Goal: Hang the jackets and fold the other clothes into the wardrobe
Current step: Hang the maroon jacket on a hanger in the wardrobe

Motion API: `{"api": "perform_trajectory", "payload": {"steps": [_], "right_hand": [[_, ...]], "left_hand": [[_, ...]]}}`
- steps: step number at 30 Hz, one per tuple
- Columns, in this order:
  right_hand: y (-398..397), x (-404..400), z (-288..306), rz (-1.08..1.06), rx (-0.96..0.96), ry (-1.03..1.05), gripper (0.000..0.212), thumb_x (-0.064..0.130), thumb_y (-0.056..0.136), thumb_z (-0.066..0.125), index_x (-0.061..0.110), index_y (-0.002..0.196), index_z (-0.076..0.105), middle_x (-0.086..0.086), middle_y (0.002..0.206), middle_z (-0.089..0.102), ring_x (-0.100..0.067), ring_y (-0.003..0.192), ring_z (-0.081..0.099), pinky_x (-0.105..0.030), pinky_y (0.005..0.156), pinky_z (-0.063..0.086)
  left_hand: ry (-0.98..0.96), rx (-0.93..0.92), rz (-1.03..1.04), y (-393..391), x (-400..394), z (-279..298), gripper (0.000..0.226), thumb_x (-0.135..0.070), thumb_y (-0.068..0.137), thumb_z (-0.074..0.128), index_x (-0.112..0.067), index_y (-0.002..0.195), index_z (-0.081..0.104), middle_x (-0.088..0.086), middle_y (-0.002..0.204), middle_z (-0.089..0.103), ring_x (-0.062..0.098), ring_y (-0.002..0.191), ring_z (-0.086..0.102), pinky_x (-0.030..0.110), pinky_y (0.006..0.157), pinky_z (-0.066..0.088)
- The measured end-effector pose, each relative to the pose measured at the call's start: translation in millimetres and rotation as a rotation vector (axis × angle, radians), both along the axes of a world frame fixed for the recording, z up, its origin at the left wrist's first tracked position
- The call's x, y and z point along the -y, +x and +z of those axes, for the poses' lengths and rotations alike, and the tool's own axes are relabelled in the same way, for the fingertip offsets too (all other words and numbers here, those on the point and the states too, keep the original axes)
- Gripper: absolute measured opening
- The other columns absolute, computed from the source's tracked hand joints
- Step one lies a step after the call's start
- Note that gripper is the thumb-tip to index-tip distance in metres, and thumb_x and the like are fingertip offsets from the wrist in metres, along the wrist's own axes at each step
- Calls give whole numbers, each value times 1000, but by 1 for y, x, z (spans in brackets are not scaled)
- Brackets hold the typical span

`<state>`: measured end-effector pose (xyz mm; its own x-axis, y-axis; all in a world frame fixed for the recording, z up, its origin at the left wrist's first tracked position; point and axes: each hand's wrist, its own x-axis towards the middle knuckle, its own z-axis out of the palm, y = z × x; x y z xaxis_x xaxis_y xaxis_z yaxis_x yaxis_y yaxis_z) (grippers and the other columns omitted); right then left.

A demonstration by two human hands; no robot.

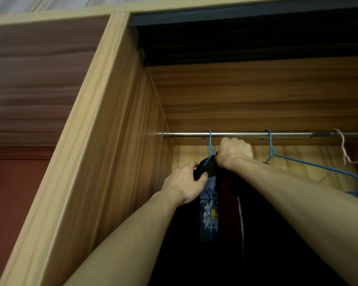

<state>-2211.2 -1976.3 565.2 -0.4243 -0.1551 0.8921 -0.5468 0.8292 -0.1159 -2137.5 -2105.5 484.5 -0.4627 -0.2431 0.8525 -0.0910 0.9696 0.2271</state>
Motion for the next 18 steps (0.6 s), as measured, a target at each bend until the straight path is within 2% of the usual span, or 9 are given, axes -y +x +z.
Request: {"api": "perform_trajectory", "payload": {"steps": [3, 5, 6, 8, 10, 12, 15, 18], "right_hand": [[7, 6, 0, 23, 60, -10, 15, 30, 95, 67, 19, 103, 62, -6, 121, 70, -26, 115, 68, -33, 75, 42], [12, 4, 4, 60, 133, -8, 18, 36, 95, 68, 22, 99, 57, -6, 126, 68, -26, 119, 65, -33, 77, 41], [13, 1, 6, 85, 172, 10, 21, 38, 95, 68, 21, 104, 60, -6, 128, 67, -27, 120, 65, -33, 79, 42], [14, -7, 9, 167, 269, 81, 41, 45, 96, 67, 15, 125, 63, -9, 135, 64, -30, 119, 64, -34, 83, 45], [16, -22, 11, 277, 376, 160, 62, 53, 97, 64, 9, 141, 55, -12, 141, 60, -31, 113, 62, -35, 86, 47], [16, -41, 8, 431, 477, 182, 74, 59, 97, 63, 8, 148, 49, -13, 143, 58, -31, 116, 63, -36, 89, 50], [12, -65, -5, 788, 633, 108, 64, 59, 97, 62, 7, 135, 62, -8, 127, 70, -25, 113, 70, -40, 106, 52], [14, -79, -31, 1024, 572, -30, 50, 58, 100, 57, 16, 124, 70, -5, 125, 73, -20, 115, 68, -41, 113, 47]], "left_hand": [[-1, -14, 25, 6, -2, -1, 47, -60, 97, 48, -30, 133, 54, 0, 130, 65, 26, 115, 64, 37, 88, 47], [-1, -29, 46, 13, -2, -1, 48, -59, 99, 47, -29, 136, 53, -1, 132, 65, 25, 117, 63, 35, 85, 44], [-4, -34, 57, 17, -3, -2, 51, -59, 99, 46, -28, 140, 52, -2, 135, 64, 24, 119, 62, 35, 86, 44], [-14, -38, 76, 25, -6, -4, 56, -58, 100, 44, -27, 145, 50, -3, 140, 62, 23, 122, 61, 36, 90, 47], [-19, -60, 77, 33, -13, -4, 54, -57, 100, 43, -27, 144, 51, -3, 139, 63, 22, 123, 61, 39, 96, 50], [-19, -82, 71, 42, -22, -6, 50, -55, 101, 43, -28, 141, 54, -6, 138, 64, 21, 125, 61, 41, 101, 50], [-89, -54, 81, 53, -40, -15, 45, -53, 102, 43, -30, 138, 56, -6, 135, 65, 20, 125, 61, 41, 98, 50], [-159, 14, 77, 62, -57, -36, 44, -54, 101, 43, -33, 138, 54, -5, 134, 66, 20, 122, 62, 44, 97, 52]]}}
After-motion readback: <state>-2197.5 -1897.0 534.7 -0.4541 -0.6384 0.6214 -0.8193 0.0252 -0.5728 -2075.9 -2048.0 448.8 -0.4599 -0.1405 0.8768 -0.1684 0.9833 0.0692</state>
